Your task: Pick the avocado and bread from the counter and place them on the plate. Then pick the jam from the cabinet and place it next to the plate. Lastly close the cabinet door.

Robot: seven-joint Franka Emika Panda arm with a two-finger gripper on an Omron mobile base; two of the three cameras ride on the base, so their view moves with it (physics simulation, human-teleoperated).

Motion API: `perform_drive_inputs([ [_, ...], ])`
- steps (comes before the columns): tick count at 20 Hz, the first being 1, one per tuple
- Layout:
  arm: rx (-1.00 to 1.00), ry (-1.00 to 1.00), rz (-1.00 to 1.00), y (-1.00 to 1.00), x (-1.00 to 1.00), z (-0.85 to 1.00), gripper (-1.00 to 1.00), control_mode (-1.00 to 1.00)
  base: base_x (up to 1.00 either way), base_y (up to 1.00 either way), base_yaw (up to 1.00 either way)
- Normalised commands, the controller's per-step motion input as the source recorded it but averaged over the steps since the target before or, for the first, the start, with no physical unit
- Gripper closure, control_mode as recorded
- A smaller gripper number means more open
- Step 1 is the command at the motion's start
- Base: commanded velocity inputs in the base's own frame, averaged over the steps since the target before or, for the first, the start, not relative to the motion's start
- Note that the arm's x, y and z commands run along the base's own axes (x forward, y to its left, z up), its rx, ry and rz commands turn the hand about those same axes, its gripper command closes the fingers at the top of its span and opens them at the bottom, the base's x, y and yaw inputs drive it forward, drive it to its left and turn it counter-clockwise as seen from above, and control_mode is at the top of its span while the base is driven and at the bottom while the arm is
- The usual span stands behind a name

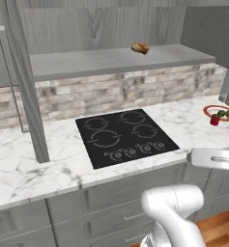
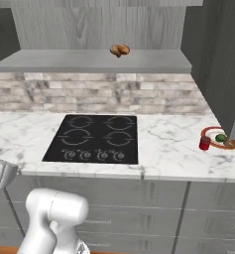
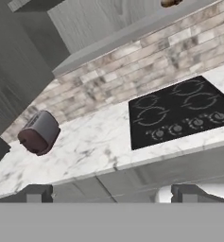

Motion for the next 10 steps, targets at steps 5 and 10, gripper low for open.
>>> perform_drive_inputs([
  [5, -0.08, -0.14, 0.04, 0.48, -0.2, 0.21, -1.0, -1.0, 0.0, 0.0, 0.0],
  [10, -0.08, -0.14, 0.02, 0.43, -0.56, 0.24, -1.0, -1.0, 0.0, 0.0, 0.0],
])
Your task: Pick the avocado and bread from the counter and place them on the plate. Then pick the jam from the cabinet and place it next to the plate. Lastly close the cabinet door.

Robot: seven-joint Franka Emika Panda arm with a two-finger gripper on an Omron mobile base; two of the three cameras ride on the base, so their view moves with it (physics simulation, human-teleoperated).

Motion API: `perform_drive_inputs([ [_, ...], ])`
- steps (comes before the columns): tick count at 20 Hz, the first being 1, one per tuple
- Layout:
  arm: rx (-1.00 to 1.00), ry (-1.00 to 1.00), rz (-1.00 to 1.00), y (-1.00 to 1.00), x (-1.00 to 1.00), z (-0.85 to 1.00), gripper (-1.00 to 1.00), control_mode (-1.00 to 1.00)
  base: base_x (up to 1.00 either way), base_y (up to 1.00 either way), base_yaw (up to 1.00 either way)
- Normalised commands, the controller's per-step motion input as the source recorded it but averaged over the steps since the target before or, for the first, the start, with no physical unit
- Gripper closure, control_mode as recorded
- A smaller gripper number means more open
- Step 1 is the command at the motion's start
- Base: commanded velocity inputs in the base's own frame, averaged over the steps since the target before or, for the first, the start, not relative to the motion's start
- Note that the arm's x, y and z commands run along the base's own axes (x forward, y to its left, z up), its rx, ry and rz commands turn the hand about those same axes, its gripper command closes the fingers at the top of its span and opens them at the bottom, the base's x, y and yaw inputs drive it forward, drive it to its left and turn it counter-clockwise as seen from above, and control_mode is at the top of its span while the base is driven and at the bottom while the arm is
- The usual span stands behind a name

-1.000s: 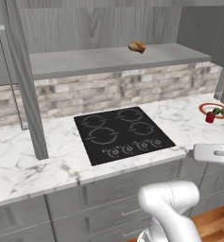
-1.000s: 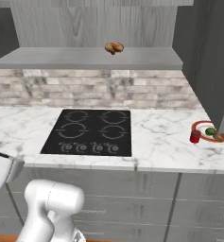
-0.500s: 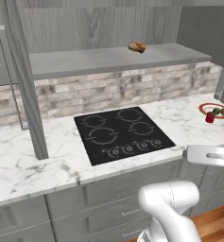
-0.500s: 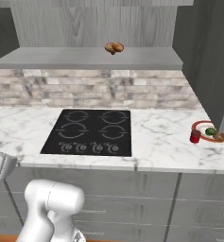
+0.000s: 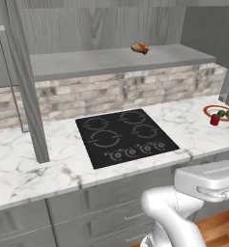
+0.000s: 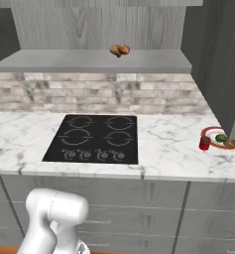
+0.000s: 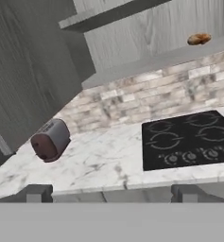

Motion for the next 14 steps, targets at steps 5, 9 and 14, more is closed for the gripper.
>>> perform_drive_inputs([
  [5, -0.09, -0.12, 0.02, 0.47, -0.56, 0.24, -1.0, -1.0, 0.0, 0.0, 0.0],
  [9, -0.1, -0.1, 0.06, 0.56, -0.38, 0.22, -1.0, -1.0, 0.0, 0.0, 0.0],
  [14, -0.07, -0.15, 0.07, 0.69, -0.08, 0.18, -1.0, -1.0, 0.0, 0.0, 0.0],
])
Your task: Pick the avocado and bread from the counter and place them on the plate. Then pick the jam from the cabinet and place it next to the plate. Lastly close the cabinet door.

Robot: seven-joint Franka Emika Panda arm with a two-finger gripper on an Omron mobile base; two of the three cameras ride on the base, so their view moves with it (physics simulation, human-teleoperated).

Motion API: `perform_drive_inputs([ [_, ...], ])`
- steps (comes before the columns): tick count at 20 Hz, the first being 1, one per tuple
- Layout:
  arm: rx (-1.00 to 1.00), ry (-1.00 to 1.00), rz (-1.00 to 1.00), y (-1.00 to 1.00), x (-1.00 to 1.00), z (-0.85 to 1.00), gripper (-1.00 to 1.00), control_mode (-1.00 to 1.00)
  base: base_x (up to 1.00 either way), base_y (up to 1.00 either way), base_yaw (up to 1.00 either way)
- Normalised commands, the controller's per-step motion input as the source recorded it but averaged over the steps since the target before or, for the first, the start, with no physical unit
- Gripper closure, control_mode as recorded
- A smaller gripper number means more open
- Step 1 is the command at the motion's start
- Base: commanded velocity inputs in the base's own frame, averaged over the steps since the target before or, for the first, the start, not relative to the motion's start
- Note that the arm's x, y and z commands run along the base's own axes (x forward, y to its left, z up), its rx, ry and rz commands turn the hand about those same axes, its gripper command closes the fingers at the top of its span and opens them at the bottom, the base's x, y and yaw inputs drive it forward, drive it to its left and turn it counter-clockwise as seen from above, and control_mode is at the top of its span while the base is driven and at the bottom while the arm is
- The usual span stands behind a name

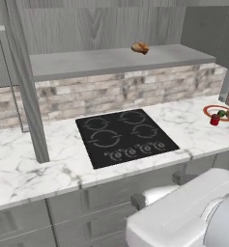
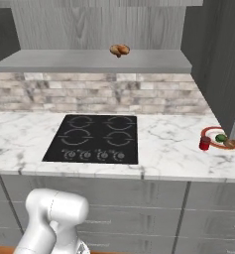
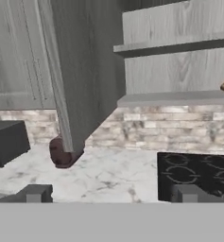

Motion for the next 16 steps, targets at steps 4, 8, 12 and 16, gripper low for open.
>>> perform_drive_inputs([
  [4, -0.09, -0.2, 0.04, 0.75, -0.02, 0.18, -1.0, -1.0, 0.0, 0.0, 0.0],
  [8, -0.1, -0.21, 0.03, 0.71, 0.0, 0.18, -1.0, -1.0, 0.0, 0.0, 0.0],
  [12, -0.11, -0.24, 0.01, 0.68, 0.0, 0.12, -1.0, -1.0, 0.0, 0.0, 0.0],
  [16, -0.11, -0.27, 0.0, 0.61, 0.0, 0.07, -1.0, -1.0, 0.0, 0.0, 0.0],
])
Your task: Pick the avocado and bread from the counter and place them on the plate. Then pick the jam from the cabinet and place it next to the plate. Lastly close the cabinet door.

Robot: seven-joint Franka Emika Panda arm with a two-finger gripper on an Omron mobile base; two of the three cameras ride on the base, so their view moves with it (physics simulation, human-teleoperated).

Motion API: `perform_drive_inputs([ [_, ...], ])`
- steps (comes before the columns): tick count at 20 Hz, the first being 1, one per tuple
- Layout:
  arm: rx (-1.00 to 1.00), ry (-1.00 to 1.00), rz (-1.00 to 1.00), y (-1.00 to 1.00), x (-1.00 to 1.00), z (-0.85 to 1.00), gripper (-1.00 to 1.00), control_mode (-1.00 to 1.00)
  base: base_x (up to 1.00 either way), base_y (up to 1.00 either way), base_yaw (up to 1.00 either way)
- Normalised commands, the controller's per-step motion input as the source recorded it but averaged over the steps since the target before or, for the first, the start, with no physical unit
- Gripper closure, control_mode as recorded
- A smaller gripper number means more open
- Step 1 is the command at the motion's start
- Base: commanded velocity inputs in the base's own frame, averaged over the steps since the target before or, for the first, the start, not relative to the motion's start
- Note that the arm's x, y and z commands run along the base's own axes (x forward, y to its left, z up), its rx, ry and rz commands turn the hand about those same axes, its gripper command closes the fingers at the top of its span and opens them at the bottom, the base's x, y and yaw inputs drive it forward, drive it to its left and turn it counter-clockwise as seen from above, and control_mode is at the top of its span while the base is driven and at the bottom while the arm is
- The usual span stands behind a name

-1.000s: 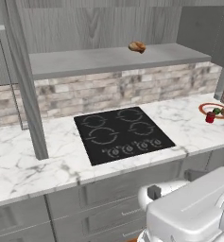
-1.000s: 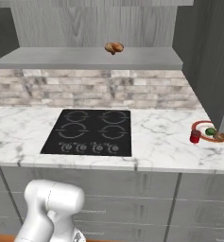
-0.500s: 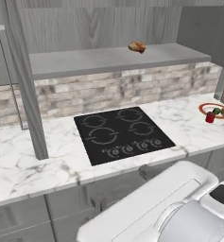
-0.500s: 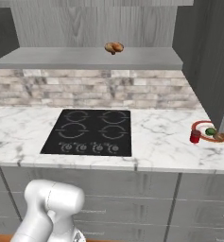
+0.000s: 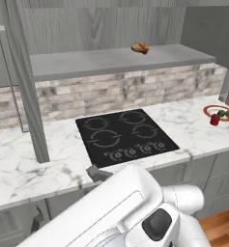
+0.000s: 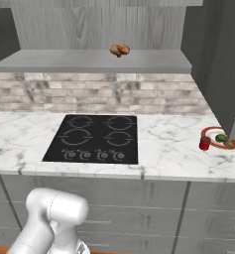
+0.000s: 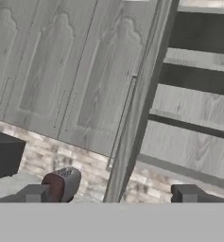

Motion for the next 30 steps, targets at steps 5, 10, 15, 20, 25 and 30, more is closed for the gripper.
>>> perform_drive_inputs([
  [5, -0.09, -0.23, 0.0, 0.5, 0.22, 0.01, -1.0, -1.0, 0.0, 0.0, 0.0],
  [10, -0.08, -0.17, -0.03, 0.32, 0.47, -0.02, -1.0, -1.0, 0.0, 0.0, 0.0],
  [15, -0.05, -0.11, -0.04, 0.23, 0.68, -0.12, -1.0, -1.0, 0.0, 0.0, 0.0],
  [20, -0.03, 0.0, -0.03, 0.14, 0.82, -0.27, -1.0, -1.0, 0.0, 0.0, 0.0],
  [25, -0.02, 0.0, -0.03, 0.13, 0.87, -0.27, -1.0, -1.0, 0.0, 0.0, 0.0],
  [30, -0.02, 0.0, -0.04, 0.23, 0.76, -0.26, -1.0, -1.0, 0.0, 0.0, 0.0],
])
